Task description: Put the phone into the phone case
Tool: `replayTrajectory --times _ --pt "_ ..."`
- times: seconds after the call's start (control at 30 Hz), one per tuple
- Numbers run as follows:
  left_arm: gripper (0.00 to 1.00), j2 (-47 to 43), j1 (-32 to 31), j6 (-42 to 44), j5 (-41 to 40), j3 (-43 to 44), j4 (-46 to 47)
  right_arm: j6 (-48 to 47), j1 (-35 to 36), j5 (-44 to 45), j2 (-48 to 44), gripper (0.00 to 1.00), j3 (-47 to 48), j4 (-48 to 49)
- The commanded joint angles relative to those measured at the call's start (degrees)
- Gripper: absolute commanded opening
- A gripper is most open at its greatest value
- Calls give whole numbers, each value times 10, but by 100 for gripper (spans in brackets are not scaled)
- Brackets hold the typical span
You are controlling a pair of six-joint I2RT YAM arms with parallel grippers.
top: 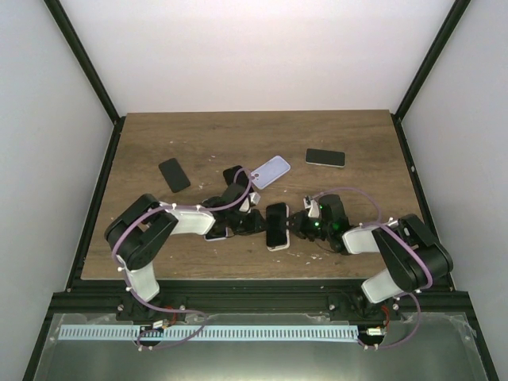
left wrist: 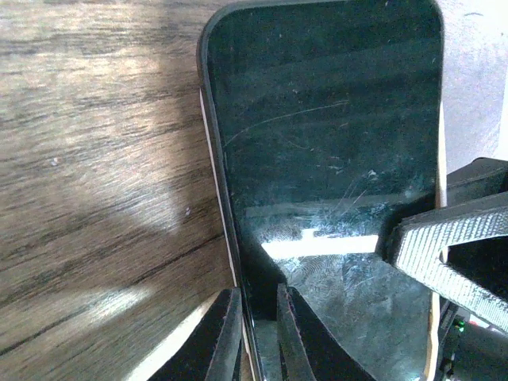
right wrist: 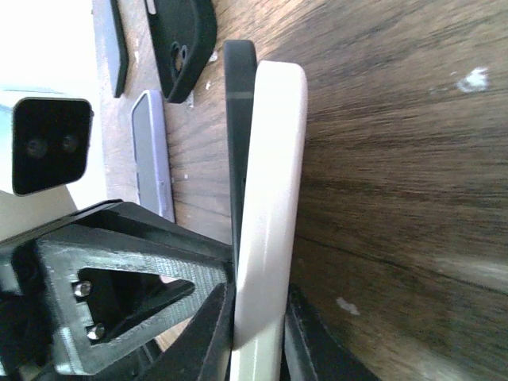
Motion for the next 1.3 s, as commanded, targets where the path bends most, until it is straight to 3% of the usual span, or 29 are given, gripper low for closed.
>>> replayTrajectory --times 0.0,0.3,0.57,0.8,1.1,1.27 --pt "15 -21 -7 -11 20 -13 8 0 7 -25 9 12 -1 22" --pt "22 -130 62 -33 62 -52 11 -5 7 -64 -27 7 16 30" --pt "43 -319 157 -33 117 -92 -40 19 8 -141 -143 7 40 71" --pt "65 -413 181 -119 217 -113 74 83 19 -170 -198 7 71 144" --pt "68 -403 167 -233 251 -144 283 119 65 -170 -201 8 126 208" --pt "56 -375 162 -288 257 -154 366 151 71 -174 -178 8 120 276"
